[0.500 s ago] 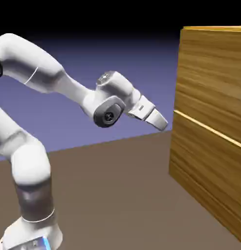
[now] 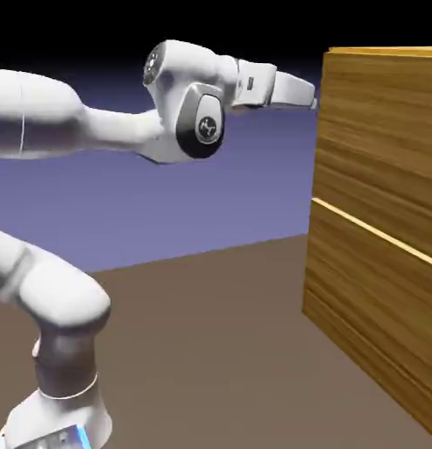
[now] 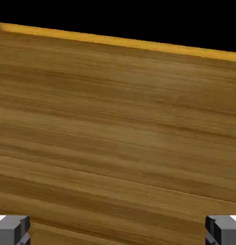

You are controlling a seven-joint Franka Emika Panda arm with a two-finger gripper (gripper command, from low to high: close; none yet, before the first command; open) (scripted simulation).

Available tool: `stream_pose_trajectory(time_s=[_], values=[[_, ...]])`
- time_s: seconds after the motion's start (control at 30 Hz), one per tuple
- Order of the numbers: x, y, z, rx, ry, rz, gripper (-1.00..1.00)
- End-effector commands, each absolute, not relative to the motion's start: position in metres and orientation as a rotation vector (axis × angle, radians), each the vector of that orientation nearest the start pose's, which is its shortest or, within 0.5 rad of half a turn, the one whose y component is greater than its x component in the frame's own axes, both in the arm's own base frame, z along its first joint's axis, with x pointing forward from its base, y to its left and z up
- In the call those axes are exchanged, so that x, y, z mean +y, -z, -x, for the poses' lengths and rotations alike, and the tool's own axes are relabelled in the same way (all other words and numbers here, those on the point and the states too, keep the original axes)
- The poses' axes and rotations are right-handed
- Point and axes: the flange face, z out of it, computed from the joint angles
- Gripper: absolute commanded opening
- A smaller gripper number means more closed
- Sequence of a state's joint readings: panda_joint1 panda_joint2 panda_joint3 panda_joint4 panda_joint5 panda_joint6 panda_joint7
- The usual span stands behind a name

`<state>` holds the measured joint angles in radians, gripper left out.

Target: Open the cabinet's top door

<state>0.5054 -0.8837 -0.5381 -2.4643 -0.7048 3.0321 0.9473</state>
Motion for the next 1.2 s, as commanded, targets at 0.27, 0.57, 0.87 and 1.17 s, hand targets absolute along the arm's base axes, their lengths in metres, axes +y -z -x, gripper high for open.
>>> stream_pose_trajectory(time_s=[0.27,0.57,0.87,1.17], values=[[-0.162,-0.732,-0.343,0.509,1.764,1.8,0.0],[-0.271,-0.67,-0.396,0.604,1.796,1.701,0.0],[-0.318,-0.545,-0.482,0.693,1.736,1.762,0.0],[-0.313,-0.545,-0.521,0.714,1.749,1.762,-1.0]])
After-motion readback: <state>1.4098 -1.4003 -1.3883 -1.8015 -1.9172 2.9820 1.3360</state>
